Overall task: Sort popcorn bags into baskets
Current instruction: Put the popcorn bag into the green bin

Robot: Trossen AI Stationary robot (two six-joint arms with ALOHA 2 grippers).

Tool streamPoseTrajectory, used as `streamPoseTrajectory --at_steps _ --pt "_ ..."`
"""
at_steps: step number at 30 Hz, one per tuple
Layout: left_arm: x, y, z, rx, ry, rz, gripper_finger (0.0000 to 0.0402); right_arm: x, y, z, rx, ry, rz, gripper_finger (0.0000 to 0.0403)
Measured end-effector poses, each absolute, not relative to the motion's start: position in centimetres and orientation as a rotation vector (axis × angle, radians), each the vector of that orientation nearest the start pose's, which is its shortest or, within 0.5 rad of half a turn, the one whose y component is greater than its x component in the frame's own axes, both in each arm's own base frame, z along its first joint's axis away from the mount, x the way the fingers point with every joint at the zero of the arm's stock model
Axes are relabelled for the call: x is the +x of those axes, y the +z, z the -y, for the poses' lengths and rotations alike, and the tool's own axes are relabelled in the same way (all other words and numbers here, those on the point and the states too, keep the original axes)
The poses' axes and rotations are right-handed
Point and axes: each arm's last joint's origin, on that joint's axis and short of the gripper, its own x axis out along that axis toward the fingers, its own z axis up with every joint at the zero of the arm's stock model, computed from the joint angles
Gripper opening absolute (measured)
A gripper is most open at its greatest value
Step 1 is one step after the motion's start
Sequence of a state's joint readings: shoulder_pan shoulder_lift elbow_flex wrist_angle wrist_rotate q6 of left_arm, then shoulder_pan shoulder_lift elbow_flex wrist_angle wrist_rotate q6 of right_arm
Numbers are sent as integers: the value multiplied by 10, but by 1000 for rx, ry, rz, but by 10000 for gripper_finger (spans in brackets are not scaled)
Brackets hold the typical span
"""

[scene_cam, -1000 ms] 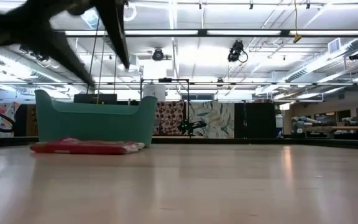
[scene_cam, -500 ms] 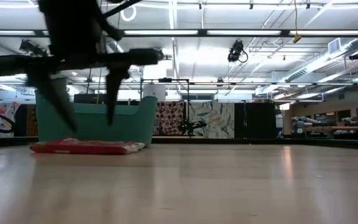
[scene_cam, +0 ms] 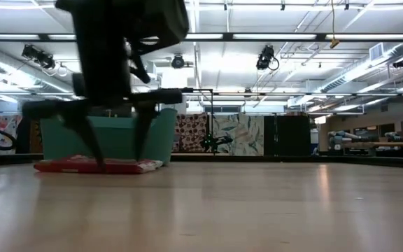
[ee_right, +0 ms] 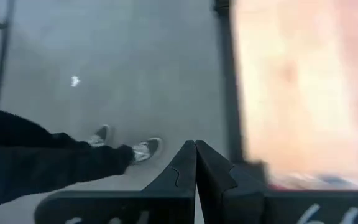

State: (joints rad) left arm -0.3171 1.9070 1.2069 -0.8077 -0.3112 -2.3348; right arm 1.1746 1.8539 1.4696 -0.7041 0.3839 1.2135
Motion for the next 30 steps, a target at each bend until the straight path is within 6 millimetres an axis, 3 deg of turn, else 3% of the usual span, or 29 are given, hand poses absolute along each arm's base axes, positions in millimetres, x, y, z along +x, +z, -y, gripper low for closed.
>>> streamPoseTrajectory --at_steps 6,16,20,25,30 --pt "330 135 80 -1571 1393 -539 216 143 260 -327 228 15 -997 8" --pt "327 134 73 -1506 1423 -594 208 131 261 -311 160 -142 -960 8" --pt "325 128 74 -1445 1426 -641 155 129 262 -309 152 -158 -947 8" --pt "320 125 81 -1379 1426 -684 29 130 262 -309 148 -163 -920 8" --pt "317 131 99 -1271 1321 -776 6 130 262 -310 158 -158 -928 8"
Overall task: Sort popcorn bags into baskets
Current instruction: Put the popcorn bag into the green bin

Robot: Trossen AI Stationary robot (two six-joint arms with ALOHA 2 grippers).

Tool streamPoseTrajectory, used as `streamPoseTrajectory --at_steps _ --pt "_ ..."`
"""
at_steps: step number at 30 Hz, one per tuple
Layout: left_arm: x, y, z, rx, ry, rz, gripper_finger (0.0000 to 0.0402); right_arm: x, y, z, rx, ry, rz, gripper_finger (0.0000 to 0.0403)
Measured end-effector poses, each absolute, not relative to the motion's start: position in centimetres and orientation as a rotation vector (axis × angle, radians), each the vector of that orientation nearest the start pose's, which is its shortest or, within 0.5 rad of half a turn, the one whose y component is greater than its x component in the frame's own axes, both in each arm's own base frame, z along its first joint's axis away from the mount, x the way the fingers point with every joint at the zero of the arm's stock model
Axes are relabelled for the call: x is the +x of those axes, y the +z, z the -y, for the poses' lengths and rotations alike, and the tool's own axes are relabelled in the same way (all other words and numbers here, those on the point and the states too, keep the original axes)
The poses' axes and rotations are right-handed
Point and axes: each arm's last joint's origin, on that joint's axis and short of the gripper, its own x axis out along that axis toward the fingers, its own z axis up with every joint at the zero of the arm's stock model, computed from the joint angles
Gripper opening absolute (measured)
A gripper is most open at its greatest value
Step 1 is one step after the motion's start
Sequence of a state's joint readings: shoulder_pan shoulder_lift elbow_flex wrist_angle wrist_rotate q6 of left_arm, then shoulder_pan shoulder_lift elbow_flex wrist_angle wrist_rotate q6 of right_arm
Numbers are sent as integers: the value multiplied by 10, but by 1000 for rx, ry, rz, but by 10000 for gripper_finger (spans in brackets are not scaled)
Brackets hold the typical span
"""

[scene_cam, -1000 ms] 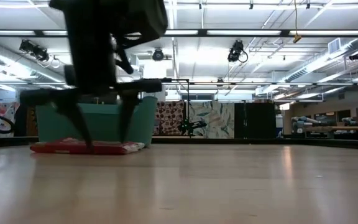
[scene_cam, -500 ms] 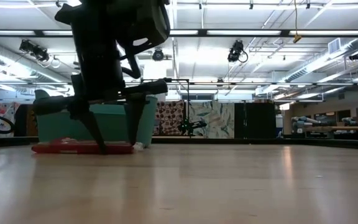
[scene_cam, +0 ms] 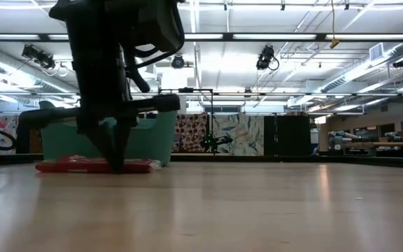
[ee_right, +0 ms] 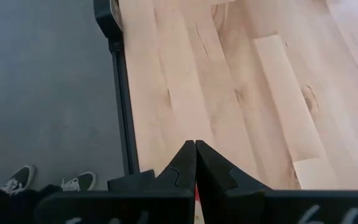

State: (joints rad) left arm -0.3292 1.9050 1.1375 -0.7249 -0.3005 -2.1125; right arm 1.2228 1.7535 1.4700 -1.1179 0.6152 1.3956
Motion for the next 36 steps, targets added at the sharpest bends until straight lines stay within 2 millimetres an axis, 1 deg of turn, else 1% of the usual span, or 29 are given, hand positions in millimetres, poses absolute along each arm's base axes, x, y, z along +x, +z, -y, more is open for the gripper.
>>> streamPoseTrajectory --at_steps 3,4,6,9,11,12,14,16,19,21,23,26,30,34,36 --pt "315 140 117 -1230 1264 -836 5 128 262 -311 159 -150 -936 8" --pt "316 145 123 -1236 1243 -823 6 128 262 -311 157 -150 -935 8" --pt "322 162 131 -1250 1183 -699 8 128 262 -310 143 -154 -917 8" --pt "336 183 124 -1172 1158 -409 16 130 263 -308 109 -165 -876 9" --pt "345 192 115 -1091 1159 -297 21 134 263 -306 89 -174 -861 9" --pt "350 194 109 -1060 1159 -283 22 134 264 -305 84 -172 -861 9" --pt "354 195 95 -991 1175 -324 21 136 265 -304 83 -170 -873 9" --pt "358 190 78 -951 1210 -386 15 135 265 -304 99 -165 -898 9" --pt "356 182 55 -922 1312 -459 7 128 264 -307 158 -172 -928 9" --pt "356 176 46 -948 1354 -514 5 121 264 -309 197 -179 -939 9" --pt "353 167 43 -964 1401 -614 6 116 264 -310 232 -197 -939 9" --pt "353 153 46 -999 1424 -728 11 110 264 -310 259 -220 -940 9" --pt "356 135 64 -998 1396 -804 11 109 263 -310 263 -226 -938 9" --pt "358 133 88 -1029 1267 -899 11 111 263 -309 253 -224 -938 9" --pt "355 139 106 -1028 1168 -975 11 112 263 -309 248 -223 -939 9"
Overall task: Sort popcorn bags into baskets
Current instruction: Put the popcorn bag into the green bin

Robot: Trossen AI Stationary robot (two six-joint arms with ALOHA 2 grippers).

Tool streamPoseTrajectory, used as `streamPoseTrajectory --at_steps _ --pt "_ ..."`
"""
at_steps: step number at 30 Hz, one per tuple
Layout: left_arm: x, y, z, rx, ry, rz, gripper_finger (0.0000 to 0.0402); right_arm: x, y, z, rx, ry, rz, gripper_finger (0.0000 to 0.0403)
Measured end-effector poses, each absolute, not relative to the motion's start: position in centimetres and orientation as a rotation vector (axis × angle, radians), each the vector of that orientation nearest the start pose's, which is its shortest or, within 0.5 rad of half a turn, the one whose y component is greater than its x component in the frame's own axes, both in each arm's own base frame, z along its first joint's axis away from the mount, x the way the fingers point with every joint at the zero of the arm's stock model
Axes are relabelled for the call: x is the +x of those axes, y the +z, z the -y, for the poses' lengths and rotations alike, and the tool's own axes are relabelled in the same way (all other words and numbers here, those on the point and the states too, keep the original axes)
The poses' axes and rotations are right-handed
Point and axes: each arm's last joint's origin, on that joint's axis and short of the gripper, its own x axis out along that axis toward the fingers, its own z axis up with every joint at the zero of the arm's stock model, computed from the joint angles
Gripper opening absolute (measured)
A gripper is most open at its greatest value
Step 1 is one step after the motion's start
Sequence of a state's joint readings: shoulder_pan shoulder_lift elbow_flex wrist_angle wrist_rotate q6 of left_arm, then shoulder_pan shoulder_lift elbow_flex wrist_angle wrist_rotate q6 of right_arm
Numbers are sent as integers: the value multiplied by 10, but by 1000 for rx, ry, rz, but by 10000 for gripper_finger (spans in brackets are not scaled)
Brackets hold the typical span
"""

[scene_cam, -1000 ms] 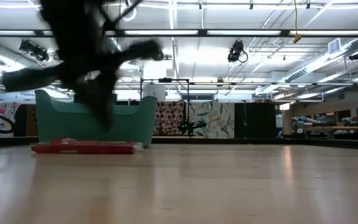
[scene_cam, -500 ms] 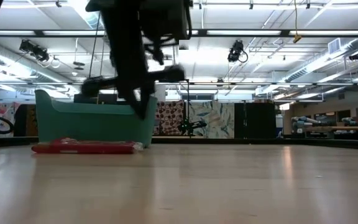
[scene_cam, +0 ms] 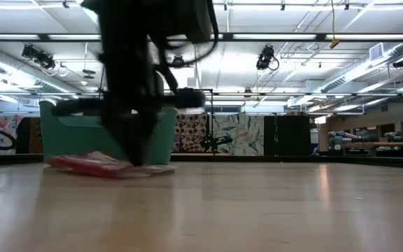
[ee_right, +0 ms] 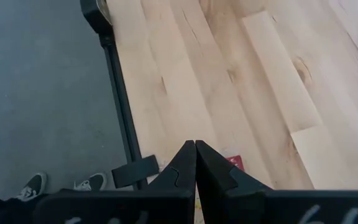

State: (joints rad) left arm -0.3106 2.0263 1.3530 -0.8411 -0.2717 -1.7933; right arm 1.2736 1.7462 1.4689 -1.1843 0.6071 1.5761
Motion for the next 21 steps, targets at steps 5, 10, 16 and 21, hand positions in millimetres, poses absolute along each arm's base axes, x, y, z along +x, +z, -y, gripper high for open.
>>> streamPoseTrajectory --at_steps 5,10,16,21 --pt "334 171 152 -1021 1067 -1090 17 112 263 -309 220 -211 -941 9" --pt "303 207 187 -1076 1116 -975 55 113 263 -305 178 -232 -910 10" --pt "254 221 212 -1065 1185 -1087 146 116 263 -295 179 -330 -897 22" --pt "241 218 198 -1158 1138 -1069 227 122 263 -291 171 -353 -898 67"
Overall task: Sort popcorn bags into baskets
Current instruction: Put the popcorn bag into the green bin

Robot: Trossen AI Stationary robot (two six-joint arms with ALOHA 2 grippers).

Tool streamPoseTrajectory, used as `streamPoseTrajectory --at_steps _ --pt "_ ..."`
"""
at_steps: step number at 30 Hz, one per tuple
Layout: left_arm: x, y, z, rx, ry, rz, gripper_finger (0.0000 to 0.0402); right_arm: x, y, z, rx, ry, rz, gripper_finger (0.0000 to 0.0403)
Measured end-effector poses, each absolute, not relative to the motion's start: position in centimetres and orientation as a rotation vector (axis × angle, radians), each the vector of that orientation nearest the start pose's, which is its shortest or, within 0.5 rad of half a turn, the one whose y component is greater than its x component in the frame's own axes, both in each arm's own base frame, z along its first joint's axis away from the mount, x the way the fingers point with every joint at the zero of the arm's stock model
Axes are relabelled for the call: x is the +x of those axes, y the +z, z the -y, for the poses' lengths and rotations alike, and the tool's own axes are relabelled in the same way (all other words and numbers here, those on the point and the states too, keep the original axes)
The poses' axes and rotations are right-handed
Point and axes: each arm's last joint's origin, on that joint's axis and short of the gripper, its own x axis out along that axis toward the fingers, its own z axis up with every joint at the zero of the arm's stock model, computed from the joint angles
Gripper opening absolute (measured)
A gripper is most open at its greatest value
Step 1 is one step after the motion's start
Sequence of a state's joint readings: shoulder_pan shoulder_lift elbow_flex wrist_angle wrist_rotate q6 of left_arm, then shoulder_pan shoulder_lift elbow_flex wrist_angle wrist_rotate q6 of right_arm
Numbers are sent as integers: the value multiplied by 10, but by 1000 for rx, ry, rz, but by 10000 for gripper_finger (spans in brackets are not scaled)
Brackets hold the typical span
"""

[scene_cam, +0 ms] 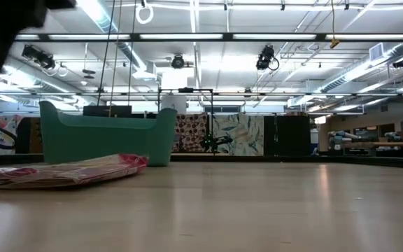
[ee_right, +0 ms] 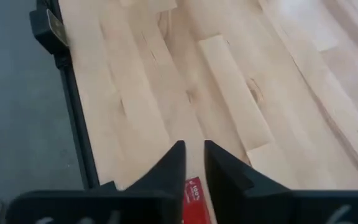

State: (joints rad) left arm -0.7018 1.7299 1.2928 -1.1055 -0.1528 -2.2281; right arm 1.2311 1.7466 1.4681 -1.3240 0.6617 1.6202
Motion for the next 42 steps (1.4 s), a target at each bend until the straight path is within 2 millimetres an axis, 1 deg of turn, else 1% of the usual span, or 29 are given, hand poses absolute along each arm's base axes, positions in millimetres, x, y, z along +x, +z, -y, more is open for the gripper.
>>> streamPoseTrajectory --at_steps 2,5,8,11,13,16,20,22,26,30,34,38,39,40,42 --pt "244 209 187 -1212 1071 -1057 251 125 263 -290 167 -359 -899 91" --pt "248 194 166 -1278 979 -1032 273 128 263 -289 167 -363 -921 126" --pt "246 171 147 -1326 962 -1029 279 128 262 -290 203 -368 -954 155" --pt "241 154 135 -1375 969 -1063 278 125 262 -293 247 -365 -965 175" --pt "236 146 130 -1377 996 -1087 278 121 262 -295 269 -364 -966 184" --pt "234 141 129 -1392 969 -1076 277 117 262 -296 286 -366 -963 189" --pt "237 136 130 -1389 844 -1033 273 115 262 -295 263 -371 -967 190" --pt "238 135 130 -1398 824 -1023 266 115 262 -293 242 -384 -969 190" --pt "238 134 130 -1378 806 -1020 238 117 262 -289 214 -411 -972 190" --pt "241 134 130 -1326 768 -937 193 120 262 -284 184 -444 -973 190" --pt "244 130 128 -1288 779 -925 126 125 263 -278 158 -481 -975 190" --pt "246 126 125 -1253 830 -851 34 131 263 -274 136 -494 -988 190" --pt "246 126 124 -1258 838 -840 19 133 263 -273 126 -491 -1002 190" --pt "247 128 123 -1264 848 -824 13 133 263 -272 118 -487 -1025 190" --pt "248 134 121 -1258 860 -821 10 134 264 -271 95 -460 -1094 190"
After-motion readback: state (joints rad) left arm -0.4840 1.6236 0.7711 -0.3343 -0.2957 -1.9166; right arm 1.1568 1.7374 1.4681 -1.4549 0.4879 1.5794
